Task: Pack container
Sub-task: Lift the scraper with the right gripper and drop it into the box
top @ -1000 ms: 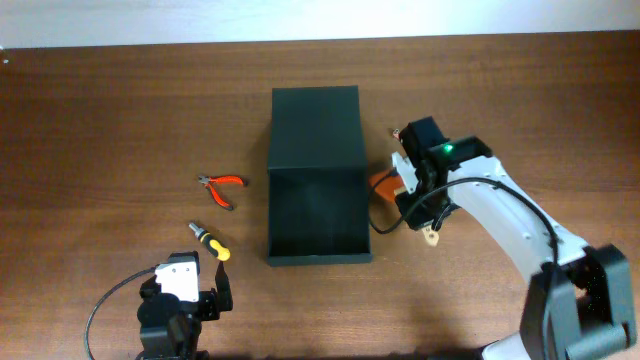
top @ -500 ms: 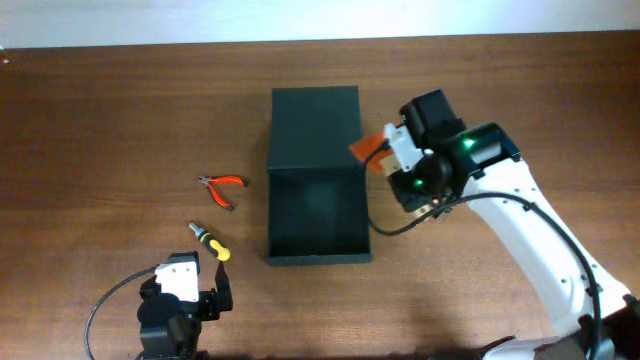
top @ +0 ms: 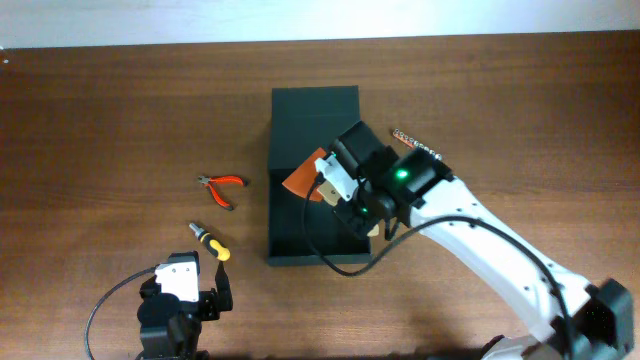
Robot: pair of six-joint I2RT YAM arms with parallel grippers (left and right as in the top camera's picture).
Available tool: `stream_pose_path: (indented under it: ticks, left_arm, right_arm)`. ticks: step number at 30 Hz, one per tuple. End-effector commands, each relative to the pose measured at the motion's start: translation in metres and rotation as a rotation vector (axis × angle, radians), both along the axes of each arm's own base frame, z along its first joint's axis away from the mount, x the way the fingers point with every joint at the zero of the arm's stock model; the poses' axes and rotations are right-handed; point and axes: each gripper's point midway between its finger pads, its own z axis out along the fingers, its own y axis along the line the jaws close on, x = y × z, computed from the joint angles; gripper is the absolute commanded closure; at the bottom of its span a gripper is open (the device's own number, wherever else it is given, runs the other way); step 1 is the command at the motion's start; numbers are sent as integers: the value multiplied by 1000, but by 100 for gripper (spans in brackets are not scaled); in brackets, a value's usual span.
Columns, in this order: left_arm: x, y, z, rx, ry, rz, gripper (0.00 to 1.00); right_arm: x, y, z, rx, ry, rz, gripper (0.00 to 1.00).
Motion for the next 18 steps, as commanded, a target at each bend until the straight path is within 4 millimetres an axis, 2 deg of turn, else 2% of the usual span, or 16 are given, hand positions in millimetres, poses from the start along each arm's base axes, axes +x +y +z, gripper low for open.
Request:
stream_pose_path:
  ticks: [1, 7, 18]
  left_arm:
    - [0, 2, 0, -3, -6, 11, 1]
    - [0, 2, 0, -3, -6, 11, 1]
    - [0, 2, 0, -3, -6, 11, 1]
  right_arm:
    - [2, 6, -23, -23, 33, 18, 92]
    - [13, 16, -52, -41, 54, 38, 92]
    - [5, 26, -99, -55, 178, 93, 92]
